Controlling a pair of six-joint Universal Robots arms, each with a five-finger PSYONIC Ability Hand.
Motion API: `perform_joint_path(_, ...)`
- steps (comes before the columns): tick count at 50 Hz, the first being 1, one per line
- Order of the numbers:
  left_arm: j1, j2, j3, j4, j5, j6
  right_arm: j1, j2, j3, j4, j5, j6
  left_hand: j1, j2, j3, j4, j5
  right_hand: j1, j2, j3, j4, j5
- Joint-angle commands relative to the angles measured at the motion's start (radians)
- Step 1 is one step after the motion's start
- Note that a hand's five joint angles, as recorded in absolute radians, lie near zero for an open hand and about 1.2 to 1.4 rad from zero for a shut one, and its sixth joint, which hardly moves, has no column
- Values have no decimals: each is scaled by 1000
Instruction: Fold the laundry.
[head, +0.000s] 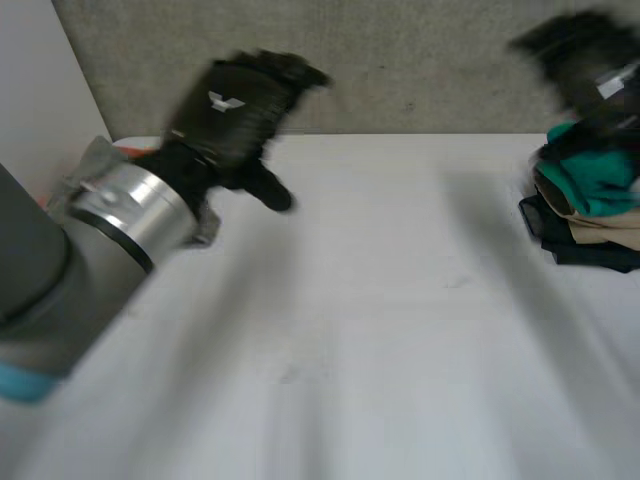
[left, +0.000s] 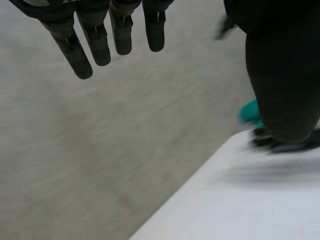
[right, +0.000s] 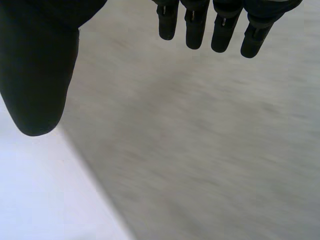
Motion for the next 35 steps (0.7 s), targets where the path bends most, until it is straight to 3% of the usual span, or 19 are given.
perform_joint_path(1, 295, -130, 55, 39, 6, 56, 127, 18, 123, 160, 18, -72, -31, -23, -23, -17, -18, -53, -37, -32, -29, -43)
perform_joint_path(2, 362, -214, 96, 53, 11, 120, 135, 36, 132, 204, 44, -121, -31, -23, -23, -17, -18, -53, -37, -32, -29, -43)
perform_joint_path(4, 410, -304, 155, 65, 15, 206, 143, 81, 140, 255, 94, -205, -34, -26, -26, -19, -21, -53, -37, -32, -29, -43)
perform_joint_path(11, 496, -659, 377, 68, 93, 481, 137, 138, 186, 276, 167, -329, 4, 12, 12, 18, 17, -53, -37, -32, -29, -43)
perform_joint_path(18, 521, -854, 554, 105, 116, 513, 135, 142, 238, 267, 164, -330, 183, 191, 191, 197, 196, -53, -37, -32, -29, -43)
perform_joint_path(22, 521, -949, 644, 143, 113, 512, 132, 142, 249, 261, 164, -330, 426, 434, 434, 441, 439, -53, -37, -32, -29, -43)
perform_joint_path(23, 521, -968, 667, 153, 112, 512, 132, 144, 251, 261, 164, -330, 607, 615, 615, 622, 620, -53, -37, -32, -29, -43)
perform_joint_path(27, 515, -977, 684, 179, 106, 512, 131, 144, 251, 261, 165, -329, 1164, 1173, 1172, 1179, 1177, -53, -37, -32, -29, -43)
perform_joint_path(31, 471, -905, 620, 205, 81, 503, 131, 136, 251, 256, 172, -329, 1166, 1175, 1174, 1181, 1179, -53, -37, -32, -29, -43)
perform_joint_path(35, 399, -688, 461, 229, 49, 423, 129, 127, 249, 252, 175, -329, 1166, 1175, 1174, 1181, 1179, -53, -37, -32, -29, -43)
